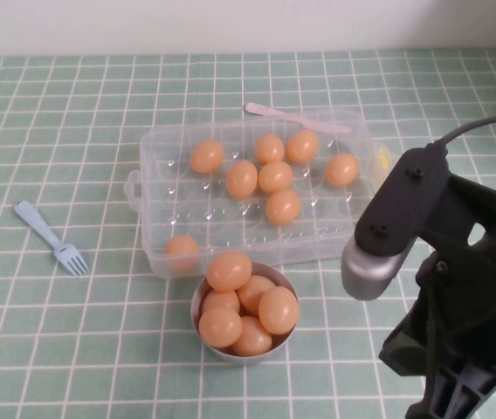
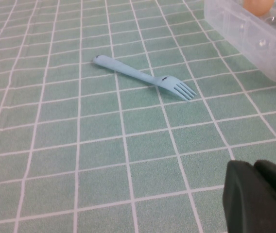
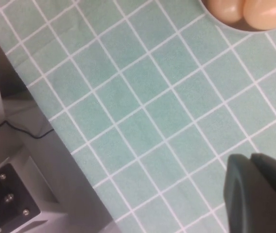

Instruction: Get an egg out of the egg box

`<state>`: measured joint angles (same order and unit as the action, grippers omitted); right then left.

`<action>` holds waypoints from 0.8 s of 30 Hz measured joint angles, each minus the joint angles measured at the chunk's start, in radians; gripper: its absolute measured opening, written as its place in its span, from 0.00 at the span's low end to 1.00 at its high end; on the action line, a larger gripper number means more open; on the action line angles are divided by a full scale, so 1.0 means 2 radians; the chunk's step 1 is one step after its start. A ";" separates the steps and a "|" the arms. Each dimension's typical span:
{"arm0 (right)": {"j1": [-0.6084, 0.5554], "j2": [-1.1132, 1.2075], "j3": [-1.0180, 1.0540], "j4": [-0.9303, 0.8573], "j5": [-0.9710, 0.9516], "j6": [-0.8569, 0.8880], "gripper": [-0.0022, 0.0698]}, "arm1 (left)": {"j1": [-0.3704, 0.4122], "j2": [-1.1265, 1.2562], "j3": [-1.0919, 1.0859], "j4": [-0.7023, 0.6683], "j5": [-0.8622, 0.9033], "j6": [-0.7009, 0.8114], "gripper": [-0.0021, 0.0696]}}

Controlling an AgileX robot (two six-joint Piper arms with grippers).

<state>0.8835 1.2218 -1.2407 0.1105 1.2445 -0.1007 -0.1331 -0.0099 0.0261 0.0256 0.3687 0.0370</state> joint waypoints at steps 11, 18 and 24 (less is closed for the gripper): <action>-0.047 -0.128 0.149 0.024 -0.153 -0.158 0.01 | 0.000 0.000 0.000 0.000 0.000 0.000 0.02; -0.191 -0.298 0.318 0.083 -0.280 -0.191 0.01 | 0.000 0.000 0.000 0.000 0.000 0.000 0.02; -0.312 -0.450 0.469 0.171 -0.398 -0.193 0.01 | 0.000 0.000 0.000 0.000 0.000 0.000 0.02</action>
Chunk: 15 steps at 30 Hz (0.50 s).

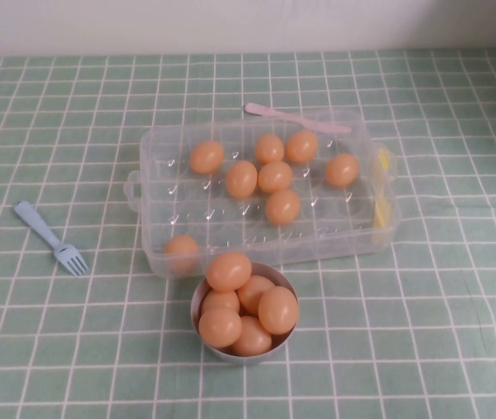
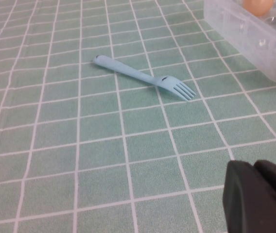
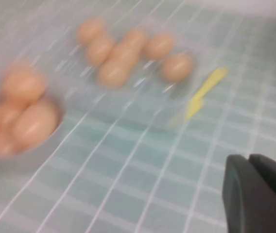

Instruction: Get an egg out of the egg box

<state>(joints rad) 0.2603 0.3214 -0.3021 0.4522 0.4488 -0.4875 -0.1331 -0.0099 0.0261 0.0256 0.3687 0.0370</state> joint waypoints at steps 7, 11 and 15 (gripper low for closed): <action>-0.053 -0.137 0.147 0.062 -0.160 -0.001 0.01 | 0.000 0.000 0.000 0.000 0.000 0.000 0.02; -0.062 -0.164 0.163 0.060 -0.164 -0.004 0.01 | 0.000 0.000 0.000 0.000 0.000 0.000 0.02; -0.068 -0.164 0.164 0.046 -0.122 -0.004 0.01 | 0.000 0.000 0.000 0.000 0.000 0.000 0.02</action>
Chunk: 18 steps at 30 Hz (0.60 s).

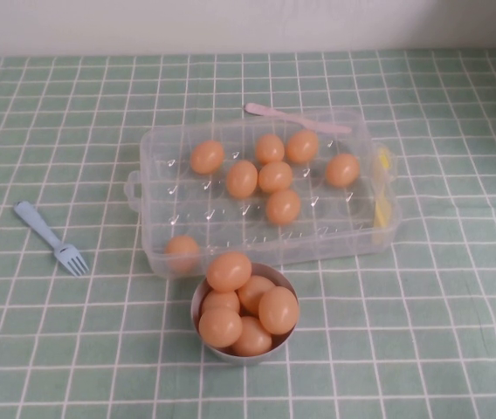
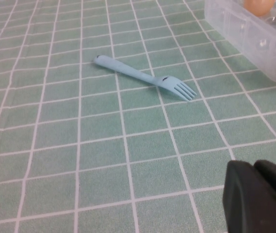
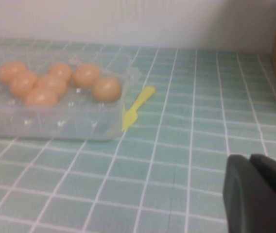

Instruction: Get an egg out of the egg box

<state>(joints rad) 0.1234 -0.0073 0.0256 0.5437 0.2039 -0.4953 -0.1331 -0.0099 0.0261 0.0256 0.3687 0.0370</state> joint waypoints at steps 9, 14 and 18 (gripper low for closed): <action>-0.009 0.000 0.000 -0.064 0.088 0.000 0.01 | 0.000 0.000 0.000 0.000 0.000 0.000 0.02; -0.009 0.000 0.000 -0.061 0.089 0.000 0.01 | 0.000 0.000 0.000 0.000 0.000 0.000 0.02; -0.010 0.000 0.000 -0.061 0.090 0.000 0.01 | 0.000 0.000 0.000 0.000 0.000 0.000 0.02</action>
